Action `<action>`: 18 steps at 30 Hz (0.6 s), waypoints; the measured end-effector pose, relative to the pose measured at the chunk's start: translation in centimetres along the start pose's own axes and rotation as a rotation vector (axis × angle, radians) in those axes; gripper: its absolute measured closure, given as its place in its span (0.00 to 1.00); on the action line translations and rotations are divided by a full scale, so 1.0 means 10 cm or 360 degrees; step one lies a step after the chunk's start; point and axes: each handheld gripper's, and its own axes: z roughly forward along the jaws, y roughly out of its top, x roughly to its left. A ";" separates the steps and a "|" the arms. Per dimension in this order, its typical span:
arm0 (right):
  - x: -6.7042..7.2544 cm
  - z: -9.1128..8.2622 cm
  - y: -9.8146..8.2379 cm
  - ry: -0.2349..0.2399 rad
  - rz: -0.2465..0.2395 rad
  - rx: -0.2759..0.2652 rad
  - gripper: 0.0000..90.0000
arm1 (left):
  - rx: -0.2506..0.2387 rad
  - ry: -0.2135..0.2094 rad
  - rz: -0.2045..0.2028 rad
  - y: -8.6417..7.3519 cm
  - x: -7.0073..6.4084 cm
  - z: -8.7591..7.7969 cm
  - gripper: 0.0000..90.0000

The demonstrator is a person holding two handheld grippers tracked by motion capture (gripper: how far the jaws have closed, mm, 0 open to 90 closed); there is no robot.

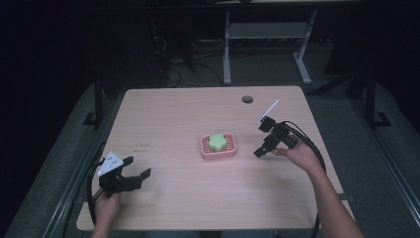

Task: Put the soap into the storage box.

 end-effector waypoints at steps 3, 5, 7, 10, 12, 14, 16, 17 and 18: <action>0.00 -0.01 -0.04 -0.0003 0.0001 -0.0007 0.27 | 0.0001 0.0000 0.0000 0.00 0.00 0.00 0.16; 0.00 -0.01 -0.07 -0.0001 0.0008 -0.0013 0.27 | 0.0000 0.0001 0.0000 0.00 0.00 0.00 0.16; 0.00 -0.01 -0.11 0.0000 0.0009 -0.0013 0.27 | -0.0002 0.0000 -0.0001 0.00 0.00 0.00 0.16; 0.01 -0.01 -0.16 -0.0004 0.0010 -0.0014 0.27 | -0.0003 -0.0001 -0.0002 0.00 0.00 0.00 0.16; 0.02 -0.01 -0.20 -0.0005 0.0009 -0.0005 0.27 | -0.0008 0.0007 0.0002 -0.01 -0.01 0.00 0.16; 0.02 -0.02 -0.24 -0.0012 0.0005 -0.0014 0.27 | -0.0009 0.0007 0.0003 -0.01 0.00 0.00 0.16; 0.02 -0.02 -0.28 -0.0006 0.0013 -0.0028 0.27 | -0.0009 0.0009 0.0001 -0.01 -0.01 0.00 0.16; 0.02 -0.02 -0.30 -0.0007 0.0009 -0.0034 0.27 | -0.0010 0.0010 0.0002 -0.01 -0.01 0.01 0.16; 0.02 -0.02 -0.32 -0.0006 0.0011 -0.0034 0.27 | -0.0006 0.0008 0.0003 -0.01 -0.01 0.01 0.16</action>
